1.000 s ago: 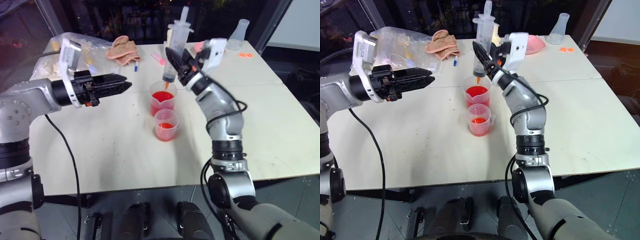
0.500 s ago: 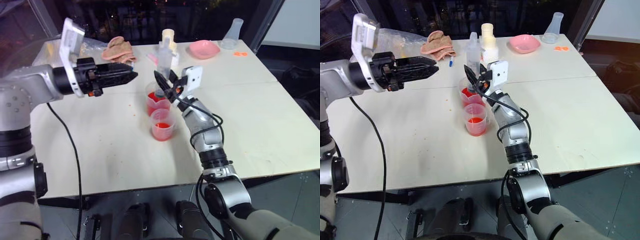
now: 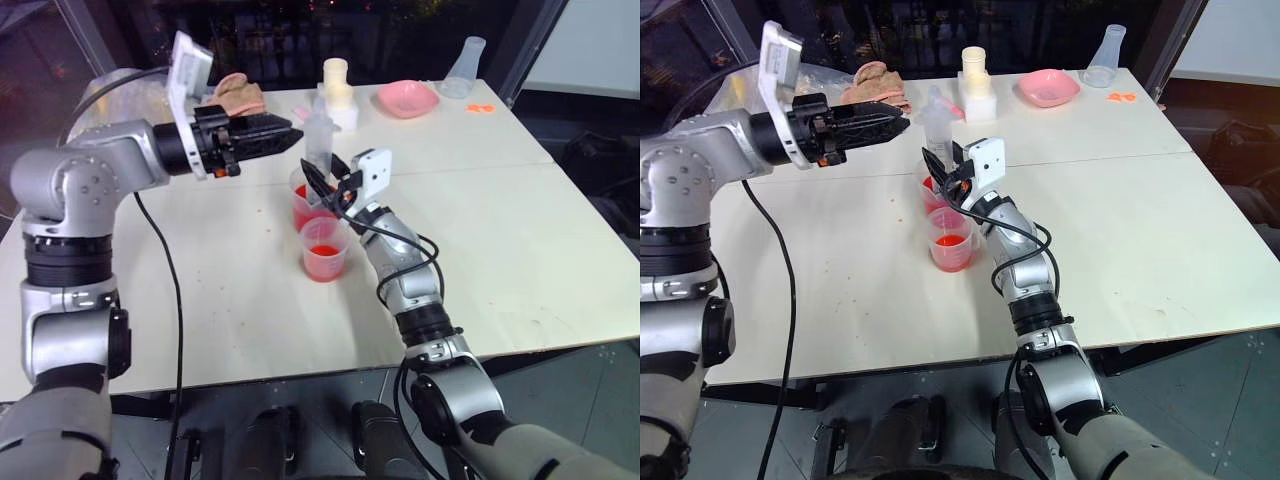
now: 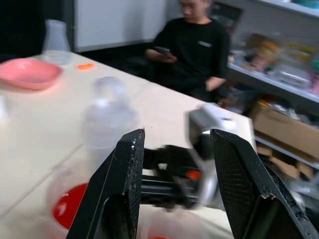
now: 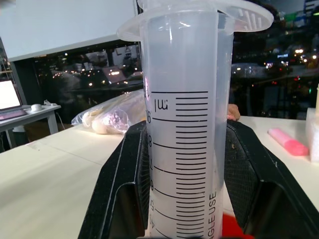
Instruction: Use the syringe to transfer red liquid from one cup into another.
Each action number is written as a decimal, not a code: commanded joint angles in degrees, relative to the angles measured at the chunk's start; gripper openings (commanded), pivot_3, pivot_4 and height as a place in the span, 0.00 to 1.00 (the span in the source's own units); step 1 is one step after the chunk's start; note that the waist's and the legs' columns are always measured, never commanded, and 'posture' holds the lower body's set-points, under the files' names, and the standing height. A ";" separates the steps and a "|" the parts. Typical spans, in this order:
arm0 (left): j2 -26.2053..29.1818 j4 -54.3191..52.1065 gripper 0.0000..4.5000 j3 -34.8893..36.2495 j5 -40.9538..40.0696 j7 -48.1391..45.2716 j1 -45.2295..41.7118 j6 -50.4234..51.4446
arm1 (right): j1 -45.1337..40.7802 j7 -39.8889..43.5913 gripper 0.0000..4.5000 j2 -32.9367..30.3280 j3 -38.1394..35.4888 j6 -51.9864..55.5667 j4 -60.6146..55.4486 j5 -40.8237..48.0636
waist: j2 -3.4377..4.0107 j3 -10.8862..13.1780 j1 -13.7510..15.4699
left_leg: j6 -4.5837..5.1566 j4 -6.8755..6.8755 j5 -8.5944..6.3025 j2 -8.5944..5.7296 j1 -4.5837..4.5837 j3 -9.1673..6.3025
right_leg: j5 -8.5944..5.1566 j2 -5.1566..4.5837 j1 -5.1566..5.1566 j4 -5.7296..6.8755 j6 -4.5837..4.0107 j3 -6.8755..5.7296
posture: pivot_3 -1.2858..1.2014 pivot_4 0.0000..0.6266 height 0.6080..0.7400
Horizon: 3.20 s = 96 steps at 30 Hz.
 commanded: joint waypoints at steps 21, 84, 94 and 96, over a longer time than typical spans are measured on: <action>-6.14 5.69 0.48 -1.27 8.42 -2.99 -4.83 -7.52 | -1.02 1.65 0.32 -0.77 1.88 -1.15 -2.72 -0.87 | 0.00 0.00 0.02 | 0.01 0.01 0.00 0.00 0.00 0.00 | 0.00 0.00 0.00 0.02 0.00 0.00 | 0.52 0.24 1.00; -10.85 14.91 0.00 0.51 12.81 -6.65 -10.49 -12.01 | 1.36 3.27 0.32 1.27 4.10 1.69 -4.14 -0.31 | 0.00 0.00 0.02 | 0.03 0.04 -0.01 0.00 -0.01 -0.01 | 0.00 0.03 0.00 0.04 0.00 0.00 | 0.52 0.24 1.00; -10.99 16.17 0.00 1.50 12.50 -6.33 -12.85 -12.77 | 2.05 3.62 0.32 1.47 4.67 2.00 -4.41 -0.43 | 0.00 0.00 0.01 | 0.03 0.04 -0.01 0.00 0.00 -0.01 | 0.00 0.04 0.00 0.04 0.00 -0.01 | 0.52 0.24 1.00; -11.00 16.37 0.00 1.63 12.43 -6.34 -13.18 -12.91 | 1.98 3.64 0.32 1.50 4.71 1.95 -4.26 -0.45 | 0.00 0.00 0.00 | 0.04 0.04 -0.01 0.00 -0.01 -0.01 | 0.00 0.03 0.00 0.04 0.00 -0.01 | 0.52 0.24 1.00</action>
